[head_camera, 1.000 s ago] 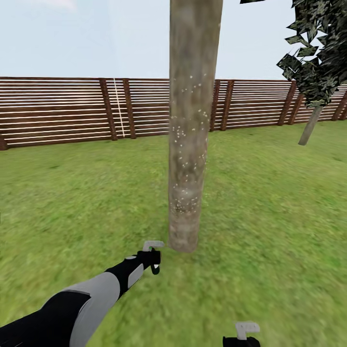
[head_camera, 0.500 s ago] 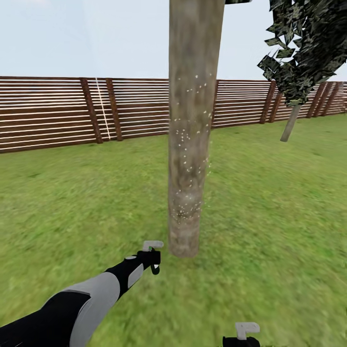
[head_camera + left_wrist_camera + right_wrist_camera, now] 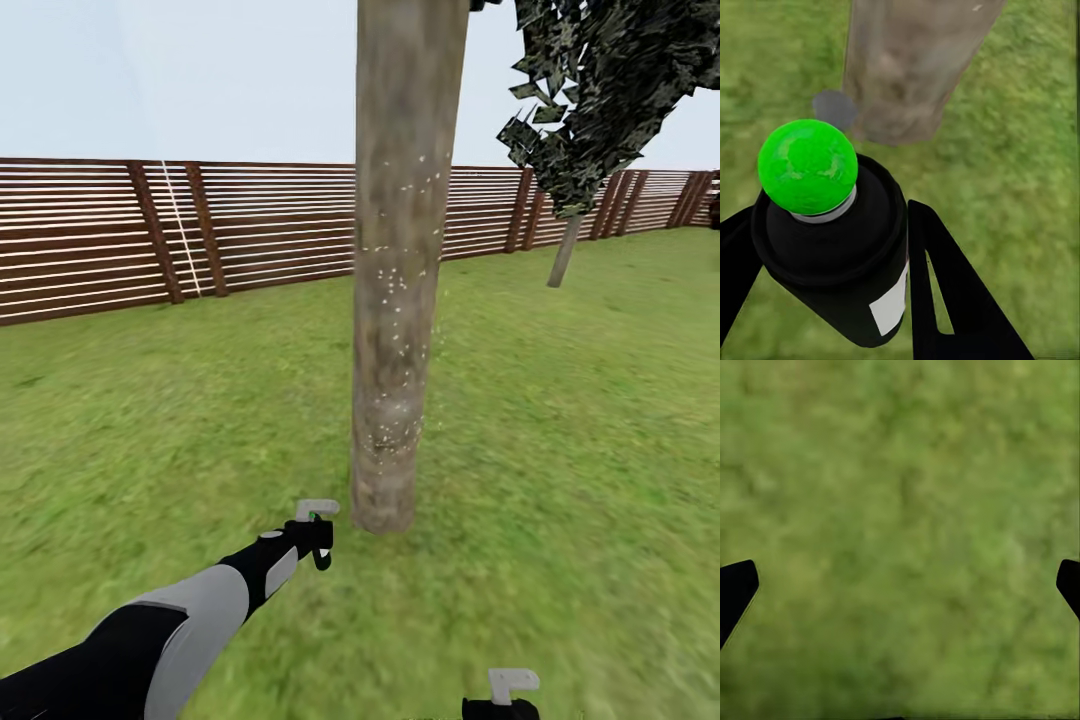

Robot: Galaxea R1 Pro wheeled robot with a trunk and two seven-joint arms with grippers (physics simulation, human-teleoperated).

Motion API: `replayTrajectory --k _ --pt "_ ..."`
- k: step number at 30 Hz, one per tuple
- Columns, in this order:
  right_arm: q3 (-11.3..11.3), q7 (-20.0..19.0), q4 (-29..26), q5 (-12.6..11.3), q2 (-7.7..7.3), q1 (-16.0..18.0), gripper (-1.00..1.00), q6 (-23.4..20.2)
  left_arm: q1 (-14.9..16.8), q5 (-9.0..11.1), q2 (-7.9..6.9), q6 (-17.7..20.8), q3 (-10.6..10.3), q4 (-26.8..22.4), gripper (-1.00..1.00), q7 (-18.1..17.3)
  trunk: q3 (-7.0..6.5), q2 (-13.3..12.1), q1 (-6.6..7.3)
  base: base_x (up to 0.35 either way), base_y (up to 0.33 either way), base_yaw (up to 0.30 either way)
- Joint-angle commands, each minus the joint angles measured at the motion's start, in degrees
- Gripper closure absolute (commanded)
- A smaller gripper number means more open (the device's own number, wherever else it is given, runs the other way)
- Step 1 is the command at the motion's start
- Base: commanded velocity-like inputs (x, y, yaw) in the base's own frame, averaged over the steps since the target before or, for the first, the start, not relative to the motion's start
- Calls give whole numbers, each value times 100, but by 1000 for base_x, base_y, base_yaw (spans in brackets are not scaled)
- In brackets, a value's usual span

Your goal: In the garden, pick up the pesticide atomizer on the floor and spray pesticide onto both trees until each tree trunk is fully covered.

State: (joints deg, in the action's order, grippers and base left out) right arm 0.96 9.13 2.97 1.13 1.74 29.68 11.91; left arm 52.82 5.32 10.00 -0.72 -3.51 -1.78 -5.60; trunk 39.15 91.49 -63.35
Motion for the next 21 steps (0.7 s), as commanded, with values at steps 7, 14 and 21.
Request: replayTrajectory --k 7,14,21 --pt "9 27 28 14 2 9 -100 40 1 56 0 -12 -36 3 100 -8 5 3 0 0 350 -222" --pt "9 27 28 16 2 11 -100 40 2 56 0 -11 -36 3 100 1 5 3 0 0 350 -191" --pt "9 27 28 10 43 10 -100 40 2 65 0 -6 -36 3 100 6 5 3 0 0 350 -293"
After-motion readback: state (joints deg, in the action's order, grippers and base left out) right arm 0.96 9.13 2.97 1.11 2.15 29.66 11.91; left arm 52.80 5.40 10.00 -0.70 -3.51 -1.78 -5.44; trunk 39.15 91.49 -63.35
